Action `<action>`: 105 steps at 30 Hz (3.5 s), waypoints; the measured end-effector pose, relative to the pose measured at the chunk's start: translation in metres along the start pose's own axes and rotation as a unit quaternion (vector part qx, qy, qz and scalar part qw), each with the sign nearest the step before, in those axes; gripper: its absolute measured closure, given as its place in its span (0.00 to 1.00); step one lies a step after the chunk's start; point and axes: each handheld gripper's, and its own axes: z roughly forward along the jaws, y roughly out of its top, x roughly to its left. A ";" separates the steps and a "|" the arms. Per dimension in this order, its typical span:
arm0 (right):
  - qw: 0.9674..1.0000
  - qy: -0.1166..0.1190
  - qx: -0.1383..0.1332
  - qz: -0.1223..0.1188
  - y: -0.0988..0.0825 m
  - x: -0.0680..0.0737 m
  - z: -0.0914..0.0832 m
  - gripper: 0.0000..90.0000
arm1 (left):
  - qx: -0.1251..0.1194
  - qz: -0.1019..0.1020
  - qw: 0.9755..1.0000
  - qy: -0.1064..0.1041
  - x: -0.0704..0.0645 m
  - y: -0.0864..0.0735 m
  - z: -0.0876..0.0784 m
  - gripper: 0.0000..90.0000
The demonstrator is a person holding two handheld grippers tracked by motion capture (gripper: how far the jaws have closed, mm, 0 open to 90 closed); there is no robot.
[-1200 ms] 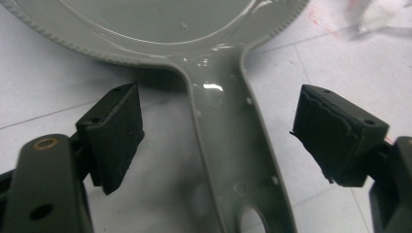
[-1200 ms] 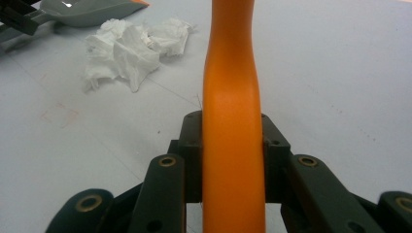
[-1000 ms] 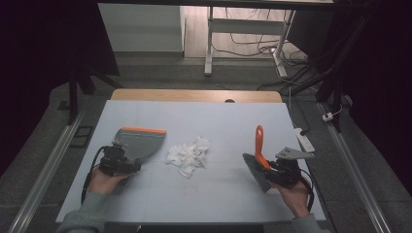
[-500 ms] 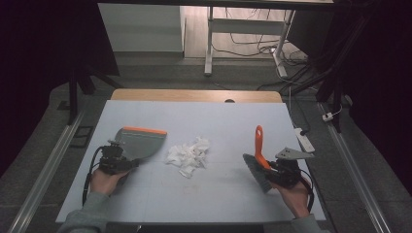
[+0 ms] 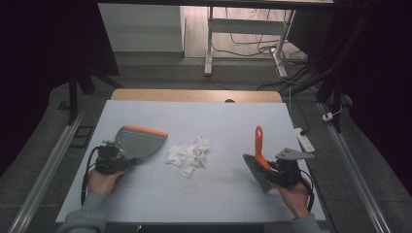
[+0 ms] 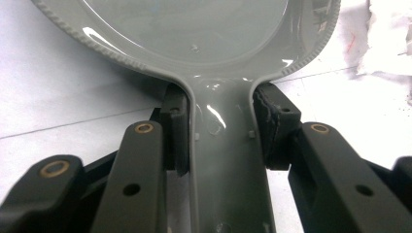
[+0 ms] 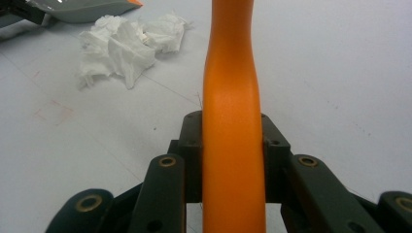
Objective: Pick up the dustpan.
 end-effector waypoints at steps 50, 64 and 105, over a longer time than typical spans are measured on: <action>1.000 -0.019 -0.017 0.008 0.001 -0.001 -0.004 0.78 | -0.067 0.121 0.985 -0.107 0.004 -0.010 -0.062 0.69; 0.999 -0.023 -0.031 0.018 0.004 -0.001 -0.006 0.78 | -0.044 0.169 0.977 -0.120 0.002 -0.020 -0.071 0.69; 0.999 0.022 -0.041 0.019 0.056 0.003 0.050 0.78 | 0.027 0.238 0.959 -0.148 -0.017 -0.052 -0.066 0.69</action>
